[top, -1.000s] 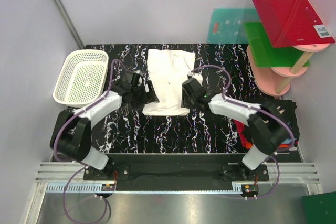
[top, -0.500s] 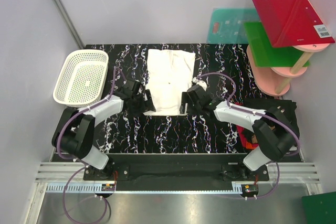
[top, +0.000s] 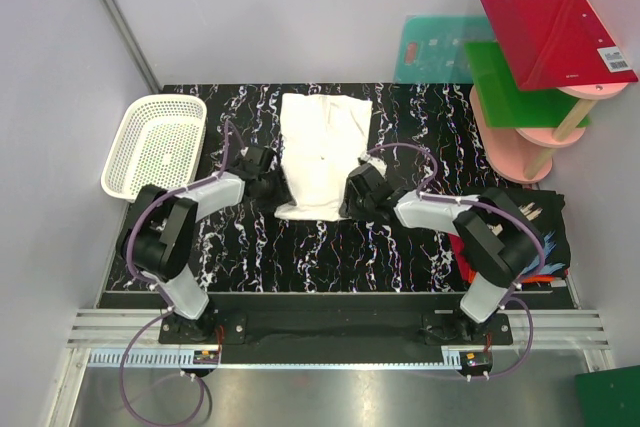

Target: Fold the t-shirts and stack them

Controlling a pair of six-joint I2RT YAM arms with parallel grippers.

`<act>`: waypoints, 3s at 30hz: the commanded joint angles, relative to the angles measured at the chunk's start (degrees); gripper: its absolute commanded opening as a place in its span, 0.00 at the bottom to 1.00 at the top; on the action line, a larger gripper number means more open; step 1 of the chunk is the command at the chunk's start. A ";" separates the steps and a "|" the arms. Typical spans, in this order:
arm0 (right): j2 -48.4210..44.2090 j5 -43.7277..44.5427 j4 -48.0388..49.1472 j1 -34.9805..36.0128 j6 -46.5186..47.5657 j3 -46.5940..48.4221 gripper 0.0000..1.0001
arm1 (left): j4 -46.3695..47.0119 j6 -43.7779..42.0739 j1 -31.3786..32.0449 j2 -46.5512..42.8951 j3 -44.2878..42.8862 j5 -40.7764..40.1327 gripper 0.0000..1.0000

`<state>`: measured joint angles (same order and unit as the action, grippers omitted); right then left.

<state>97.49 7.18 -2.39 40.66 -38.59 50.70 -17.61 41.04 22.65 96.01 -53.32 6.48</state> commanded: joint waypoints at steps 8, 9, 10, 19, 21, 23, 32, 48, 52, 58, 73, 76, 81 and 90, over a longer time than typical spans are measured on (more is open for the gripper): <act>-1.06 -6.74 4.07 0.29 -2.72 -3.14 0.00 | 0.82 0.18 0.11 1.82 4.27 3.98 0.00; -1.95 -7.00 2.76 0.29 -2.81 -3.41 0.00 | 0.64 0.27 0.11 0.42 5.84 4.24 0.00; -2.91 -8.66 2.66 0.38 -2.81 -3.93 0.00 | 0.56 0.79 0.37 -0.46 6.90 4.59 0.00; -14.95 -13.33 -6.13 1.78 -2.37 -10.35 0.00 | -3.21 4.93 7.66 -15.04 16.67 4.51 0.00; -18.20 -13.07 -7.27 2.05 -2.02 -10.97 0.00 | -6.82 5.02 9.41 -19.51 15.88 2.93 0.00; -21.45 -12.37 -8.41 2.05 -1.14 -11.06 0.00 | -11.46 4.67 10.13 -23.56 13.09 0.48 0.00; -23.94 -2.80 -12.81 1.96 8.34 0.18 0.00 | -21.59 -0.08 9.87 -24.13 -5.80 -5.86 0.00; 3.56 2.32 -10.44 -5.94 22.41 26.80 0.04 | -20.89 -3.85 1.43 1.19 -26.83 -1.74 0.00; 7.88 0.47 -10.18 -7.00 23.56 32.09 0.07 | -21.59 -4.91 -1.47 5.76 -33.14 2.47 0.00; 15.26 -2.08 -9.83 -8.67 24.96 40.35 0.10 | -22.12 -5.09 -5.78 10.68 -39.22 5.65 0.04; 38.99 -12.27 -6.58 -12.28 28.13 71.01 0.37 | -20.38 -4.48 -12.02 16.96 -44.26 7.76 0.99; 45.49 -12.63 -6.57 -12.45 28.31 80.94 0.42 | -15.54 -4.21 -12.02 10.27 -35.47 5.21 0.99; 56.11 -7.53 -6.66 -12.80 27.16 96.33 0.57 | -12.10 -5.26 -11.49 2.54 -26.94 5.04 0.99; 49.58 -0.06 -5.08 -12.98 29.44 88.02 0.86 | -10.35 -9.04 -11.23 -5.56 -26.47 6.40 0.99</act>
<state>154.39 2.98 -9.85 28.05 -11.31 144.20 -32.36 35.09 11.25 94.21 -77.45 9.28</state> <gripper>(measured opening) 0.858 0.987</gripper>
